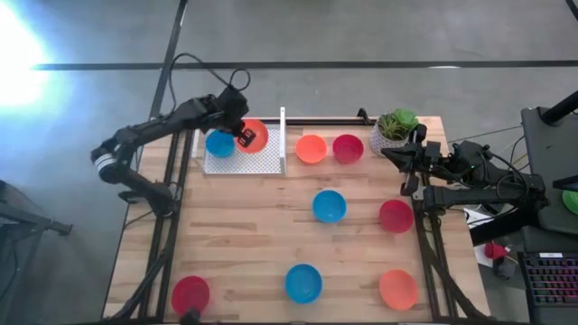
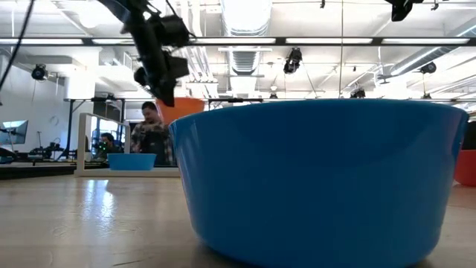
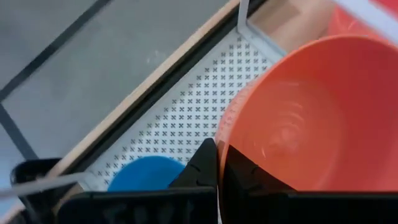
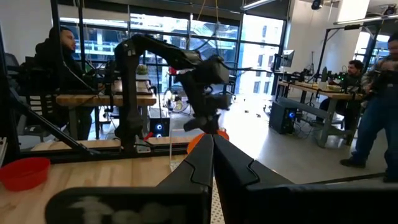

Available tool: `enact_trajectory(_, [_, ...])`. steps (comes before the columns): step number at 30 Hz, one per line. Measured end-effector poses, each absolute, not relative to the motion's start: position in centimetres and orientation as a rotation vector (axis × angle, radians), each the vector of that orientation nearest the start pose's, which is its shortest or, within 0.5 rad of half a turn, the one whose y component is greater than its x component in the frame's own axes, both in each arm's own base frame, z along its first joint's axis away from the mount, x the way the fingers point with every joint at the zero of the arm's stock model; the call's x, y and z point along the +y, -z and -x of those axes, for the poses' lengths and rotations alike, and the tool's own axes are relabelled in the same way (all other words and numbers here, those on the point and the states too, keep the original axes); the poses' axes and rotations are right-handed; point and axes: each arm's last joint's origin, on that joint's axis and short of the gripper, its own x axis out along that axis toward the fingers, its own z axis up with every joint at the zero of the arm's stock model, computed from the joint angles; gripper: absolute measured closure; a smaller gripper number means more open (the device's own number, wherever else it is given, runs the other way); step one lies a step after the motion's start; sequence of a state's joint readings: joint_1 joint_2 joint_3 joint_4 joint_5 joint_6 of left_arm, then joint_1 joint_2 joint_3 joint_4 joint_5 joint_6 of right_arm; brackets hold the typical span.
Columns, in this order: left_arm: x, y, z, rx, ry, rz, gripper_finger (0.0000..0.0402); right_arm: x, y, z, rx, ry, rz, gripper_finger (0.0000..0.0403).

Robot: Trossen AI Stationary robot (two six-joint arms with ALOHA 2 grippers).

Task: Pick & Place Mini bowls
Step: Put the left orange bowl on the shelf

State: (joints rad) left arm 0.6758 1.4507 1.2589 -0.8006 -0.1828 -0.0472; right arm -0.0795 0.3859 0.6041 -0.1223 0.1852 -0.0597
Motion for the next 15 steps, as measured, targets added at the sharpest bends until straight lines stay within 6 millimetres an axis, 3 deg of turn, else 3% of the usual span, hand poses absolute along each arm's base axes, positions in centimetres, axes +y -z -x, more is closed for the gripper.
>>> enact_trajectory(8, [22.7,-27.6,-23.3,1.135,-0.678,0.243,0.0401,-1.3,-32.4,-9.7,-0.088,0.267,0.054,0.0394])
enact_trajectory(15, [24.6,-25.3,-24.0,1.211,-0.636,0.22,0.0401,-1.3,-32.4,-9.7,-0.088,0.267,0.054,0.0394])
